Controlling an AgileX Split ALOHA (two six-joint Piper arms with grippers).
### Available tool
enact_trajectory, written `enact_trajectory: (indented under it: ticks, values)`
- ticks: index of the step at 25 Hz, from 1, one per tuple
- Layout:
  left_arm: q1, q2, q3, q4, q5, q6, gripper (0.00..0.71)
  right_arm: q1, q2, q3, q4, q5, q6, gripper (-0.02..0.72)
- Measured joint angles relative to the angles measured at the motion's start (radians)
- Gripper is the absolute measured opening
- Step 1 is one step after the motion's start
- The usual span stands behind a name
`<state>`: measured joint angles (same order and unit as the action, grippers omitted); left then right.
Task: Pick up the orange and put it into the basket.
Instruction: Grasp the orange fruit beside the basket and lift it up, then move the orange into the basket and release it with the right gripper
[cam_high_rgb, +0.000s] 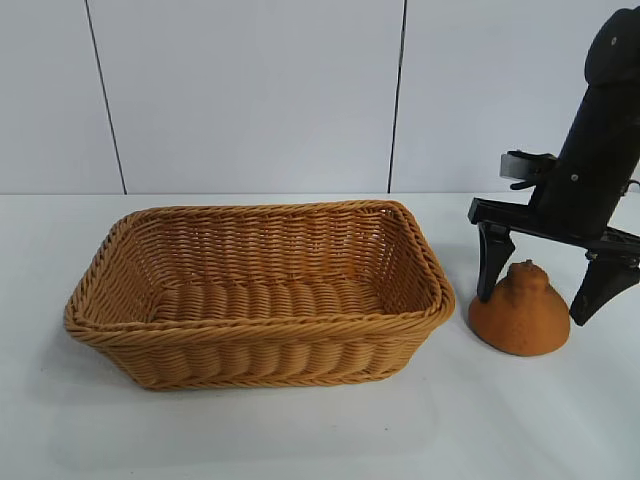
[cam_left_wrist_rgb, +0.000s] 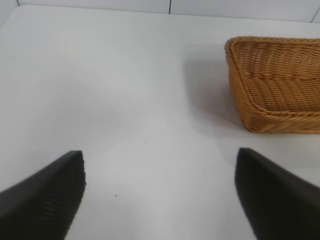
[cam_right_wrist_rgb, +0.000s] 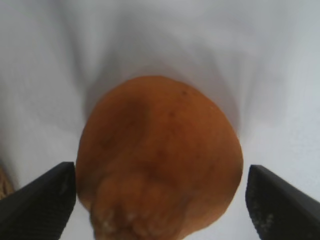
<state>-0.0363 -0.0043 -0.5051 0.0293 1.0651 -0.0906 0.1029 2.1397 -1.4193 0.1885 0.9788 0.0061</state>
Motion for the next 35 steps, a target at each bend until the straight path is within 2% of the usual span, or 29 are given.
enact_trajectory:
  ticks: [1,2,10,15,18,23,28,35]
  values:
    - [0.0,0.0,0.0,0.0,0.0,0.0,0.584,0.0,-0.005,-0.002,-0.001,0.008,0.0,0.05]
    - [0.0,0.0,0.0,0.0,0.0,0.0,0.584,0.0,-0.011,-0.004,-0.002,0.012,0.0,0.034]
    - [0.0,0.0,0.0,0.0,0.0,0.0,0.583,0.0,-0.166,-0.003,-0.024,0.015,-0.006,0.036]
    - [0.0,0.0,0.0,0.0,0.0,0.0,0.583,0.0,-0.297,-0.003,-0.015,0.023,-0.006,0.036]
    - [0.0,0.0,0.0,0.0,0.0,0.0,0.582,0.0,-0.354,-0.003,0.009,0.025,-0.006,0.036]
    - [0.0,0.0,0.0,0.0,-0.003,0.0,0.583,0.015,-0.406,-0.003,0.106,0.021,-0.023,0.036]
    - [0.0,0.0,0.0,0.0,-0.003,0.0,0.583,0.136,-0.409,-0.003,0.132,-0.026,-0.03,0.036]
    - [0.0,0.0,0.0,0.0,-0.003,0.0,0.583,0.361,-0.409,-0.003,0.142,-0.139,0.006,0.036]
